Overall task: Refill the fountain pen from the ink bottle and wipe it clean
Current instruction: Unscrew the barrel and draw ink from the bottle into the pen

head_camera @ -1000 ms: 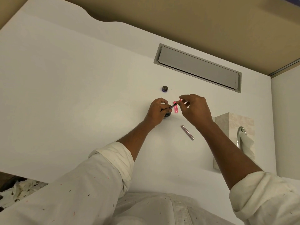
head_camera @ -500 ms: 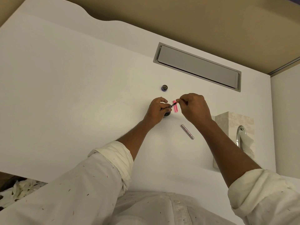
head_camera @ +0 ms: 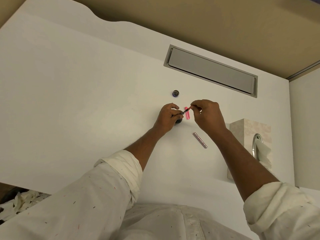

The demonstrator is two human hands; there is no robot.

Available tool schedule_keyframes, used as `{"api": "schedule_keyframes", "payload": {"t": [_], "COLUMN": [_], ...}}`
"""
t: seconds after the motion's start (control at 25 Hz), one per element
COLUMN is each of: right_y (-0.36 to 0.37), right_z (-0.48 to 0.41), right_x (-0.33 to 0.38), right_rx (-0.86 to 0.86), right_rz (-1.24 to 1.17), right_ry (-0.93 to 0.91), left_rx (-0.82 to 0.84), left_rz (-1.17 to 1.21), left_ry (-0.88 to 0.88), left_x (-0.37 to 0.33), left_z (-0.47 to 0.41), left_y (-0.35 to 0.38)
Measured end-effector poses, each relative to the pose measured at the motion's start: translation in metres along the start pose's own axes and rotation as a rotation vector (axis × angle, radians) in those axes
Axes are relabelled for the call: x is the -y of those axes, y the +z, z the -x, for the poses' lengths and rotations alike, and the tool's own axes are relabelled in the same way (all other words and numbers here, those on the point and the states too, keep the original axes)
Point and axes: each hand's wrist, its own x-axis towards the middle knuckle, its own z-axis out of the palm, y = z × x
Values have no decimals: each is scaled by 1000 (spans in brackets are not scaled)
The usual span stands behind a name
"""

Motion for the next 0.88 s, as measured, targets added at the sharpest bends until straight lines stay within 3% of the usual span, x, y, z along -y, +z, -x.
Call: {"api": "schedule_keyframes", "payload": {"t": [0.88], "right_y": [0], "right_z": [-5], "right_x": [4], "right_rx": [80], "right_rz": [108], "right_ry": [56], "left_rx": [1], "left_rz": [-6], "left_ry": [10], "left_x": [2], "left_z": [0], "left_y": [0]}}
